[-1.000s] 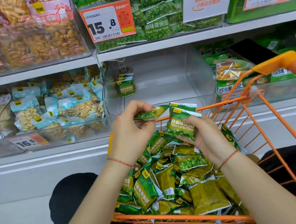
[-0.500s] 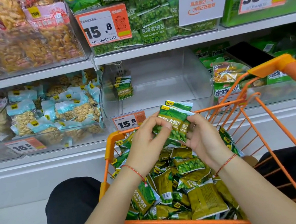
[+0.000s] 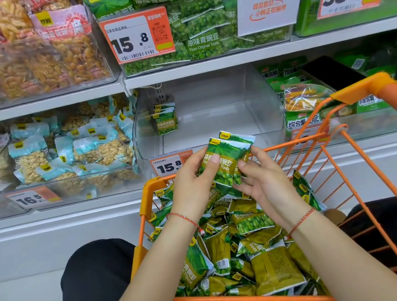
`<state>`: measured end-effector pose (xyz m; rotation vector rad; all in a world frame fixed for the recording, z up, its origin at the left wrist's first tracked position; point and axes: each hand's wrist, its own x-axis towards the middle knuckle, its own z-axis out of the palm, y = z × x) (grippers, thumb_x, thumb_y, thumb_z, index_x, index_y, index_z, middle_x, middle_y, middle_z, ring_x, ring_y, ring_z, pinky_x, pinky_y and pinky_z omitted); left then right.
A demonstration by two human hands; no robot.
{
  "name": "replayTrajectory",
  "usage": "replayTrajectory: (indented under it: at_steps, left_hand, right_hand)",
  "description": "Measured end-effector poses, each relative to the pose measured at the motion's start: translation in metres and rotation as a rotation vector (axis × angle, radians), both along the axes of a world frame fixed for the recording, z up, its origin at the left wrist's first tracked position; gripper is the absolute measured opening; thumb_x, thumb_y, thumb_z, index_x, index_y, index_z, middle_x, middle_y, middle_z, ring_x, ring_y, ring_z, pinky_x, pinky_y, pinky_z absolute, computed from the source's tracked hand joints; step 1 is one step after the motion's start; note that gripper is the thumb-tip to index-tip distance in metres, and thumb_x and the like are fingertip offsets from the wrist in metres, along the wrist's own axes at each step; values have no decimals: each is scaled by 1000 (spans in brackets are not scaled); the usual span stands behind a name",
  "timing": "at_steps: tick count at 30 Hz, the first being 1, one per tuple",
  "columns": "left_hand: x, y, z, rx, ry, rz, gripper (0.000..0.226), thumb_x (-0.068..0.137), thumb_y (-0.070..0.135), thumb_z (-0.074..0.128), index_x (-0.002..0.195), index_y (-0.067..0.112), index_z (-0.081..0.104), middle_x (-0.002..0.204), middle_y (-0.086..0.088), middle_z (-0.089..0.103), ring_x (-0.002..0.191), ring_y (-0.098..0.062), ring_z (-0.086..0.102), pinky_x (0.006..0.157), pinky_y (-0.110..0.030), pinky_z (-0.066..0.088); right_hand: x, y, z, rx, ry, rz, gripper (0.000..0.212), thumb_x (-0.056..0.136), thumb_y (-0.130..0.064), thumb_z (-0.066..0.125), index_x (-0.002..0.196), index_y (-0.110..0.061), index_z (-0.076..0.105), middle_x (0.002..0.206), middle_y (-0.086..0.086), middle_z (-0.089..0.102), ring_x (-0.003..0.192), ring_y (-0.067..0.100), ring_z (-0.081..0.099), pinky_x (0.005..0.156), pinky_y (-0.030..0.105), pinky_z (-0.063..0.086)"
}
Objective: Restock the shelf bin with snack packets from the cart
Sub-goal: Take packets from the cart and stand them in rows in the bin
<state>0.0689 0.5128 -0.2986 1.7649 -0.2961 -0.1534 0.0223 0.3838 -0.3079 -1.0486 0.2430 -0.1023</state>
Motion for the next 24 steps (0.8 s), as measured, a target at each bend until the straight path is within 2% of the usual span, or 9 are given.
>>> replayTrajectory:
  at_steps: [4,7,9,11,15,17,20,22,24]
  left_hand:
    - [2,-3,2,-60,29,-34,17,95,21,56,107,31,63,108,4,69,103,-15,64,97,-44,49]
    - [0,-3,4,-82,13,-25,21,93,13,57,109,25,63,107,4,68,102,-13,63,95,-36,50]
    - [1,-4,3,-77,-15,-1,24,92,13,58,115,22,61,110,1,68,104,-13,63,94,-34,50]
    - [0,-5,2,-101,-8,36,24,92,13,58,114,23,61,111,1,68,105,-14,62,94,-33,50]
    - [-3,-6,1,-324,194,59,22,94,11,55,113,6,65,111,-11,69,104,-23,64,99,-42,48]
    - [-2,-5,-1,-333,211,42,24,94,14,55,114,6,65,111,-11,69,104,-22,64,100,-43,47]
    - [0,-4,0,-289,147,15,20,94,17,56,110,16,67,109,-2,71,106,-17,63,98,-35,47]
    - [5,0,0,-291,125,-7,24,94,18,54,115,14,66,111,-3,70,109,-17,63,97,-31,46]
    - [11,5,0,-319,121,-27,27,95,20,52,118,10,63,113,-4,69,111,-18,62,98,-32,45]
  right_hand:
    - [0,-1,1,-46,10,-18,37,94,-2,49,129,-13,46,112,8,65,105,25,63,87,38,52]
    - [0,-2,2,-78,31,-13,38,93,0,49,128,-12,47,113,9,65,97,22,65,76,33,55]
    - [0,-1,3,-105,46,3,40,91,2,49,128,-13,47,108,7,66,91,18,67,68,29,54]
    - [1,-1,2,-121,61,7,41,90,1,50,128,-13,47,108,6,66,92,18,67,69,30,54]
    - [-1,0,2,-164,67,-9,42,91,-11,57,131,-11,44,120,10,62,102,17,65,77,37,58]
    - [-3,2,5,-210,55,2,52,90,-19,60,137,-13,37,124,3,56,98,8,64,79,34,58]
    - [-3,7,8,-294,56,-23,76,87,-28,63,148,-17,20,119,-6,41,92,-1,58,81,28,56]
    - [0,10,11,-343,35,-25,72,84,-27,65,144,-13,27,122,-3,47,93,1,61,78,28,57]
    - [6,15,16,-375,7,-13,58,84,-22,66,135,-11,39,120,1,60,92,3,65,75,29,58]
